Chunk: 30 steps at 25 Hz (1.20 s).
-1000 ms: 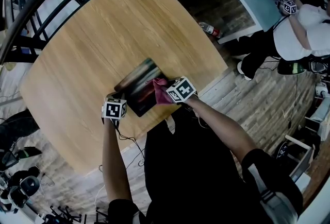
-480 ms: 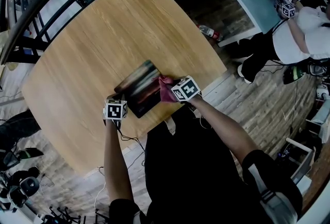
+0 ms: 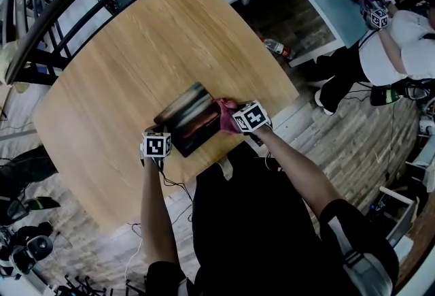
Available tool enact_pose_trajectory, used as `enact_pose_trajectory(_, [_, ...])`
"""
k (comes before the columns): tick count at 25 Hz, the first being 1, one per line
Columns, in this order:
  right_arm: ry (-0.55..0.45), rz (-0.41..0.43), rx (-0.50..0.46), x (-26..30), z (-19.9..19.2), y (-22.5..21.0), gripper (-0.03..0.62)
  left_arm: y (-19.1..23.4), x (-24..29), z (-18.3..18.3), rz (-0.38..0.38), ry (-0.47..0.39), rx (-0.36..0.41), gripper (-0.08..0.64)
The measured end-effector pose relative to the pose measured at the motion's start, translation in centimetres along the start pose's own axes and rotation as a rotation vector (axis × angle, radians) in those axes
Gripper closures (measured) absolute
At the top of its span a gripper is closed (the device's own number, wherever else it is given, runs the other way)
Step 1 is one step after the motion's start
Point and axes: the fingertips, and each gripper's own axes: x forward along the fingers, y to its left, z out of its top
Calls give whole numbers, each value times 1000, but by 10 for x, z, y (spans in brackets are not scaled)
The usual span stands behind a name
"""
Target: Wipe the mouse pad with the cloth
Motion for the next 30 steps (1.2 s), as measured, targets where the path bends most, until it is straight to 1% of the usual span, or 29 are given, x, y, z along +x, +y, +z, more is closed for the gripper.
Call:
enact_pose_trajectory(3, [-8,-60,-12,-5,3,-9,526,0,0,-2,-3,2,-18,535])
enact_pose_trajectory(6, [-59,-98,-40,-17,19,-13,528,0,1,-3,18,2,-35,535])
enact_pose_trajectory(9, [-109,-119,-61,-32,37,-13,528,-1,-1,-2,33,-32,-76,535])
enact_pose_trajectory(11, [-147,-127,-81,-42,51,-12,528,0,-5,-1,38,-69,-127,534])
enact_pose_trajectory(13, [-189,-130,-100,-51,67,-9,528,4,-15,6,57,-137,-194,534])
enact_pose_trajectory(15, [-238,-126,-109,-62,84,-5,528,9,-31,18,82,-230,-248,534])
enact_pose_trajectory(19, [-326,-109,-116,-81,110,13,527,13,-82,41,151,-417,-296,534])
enact_pose_trajectory(22, [-383,-85,-128,-92,127,32,527,14,-124,53,196,-546,-349,534])
enact_pose_trajectory(25, [-435,-54,-146,-103,144,52,528,15,-165,61,249,-655,-393,534])
enact_pose_trajectory(30, [-521,2,-187,-127,170,92,528,6,-230,73,323,-814,-415,534])
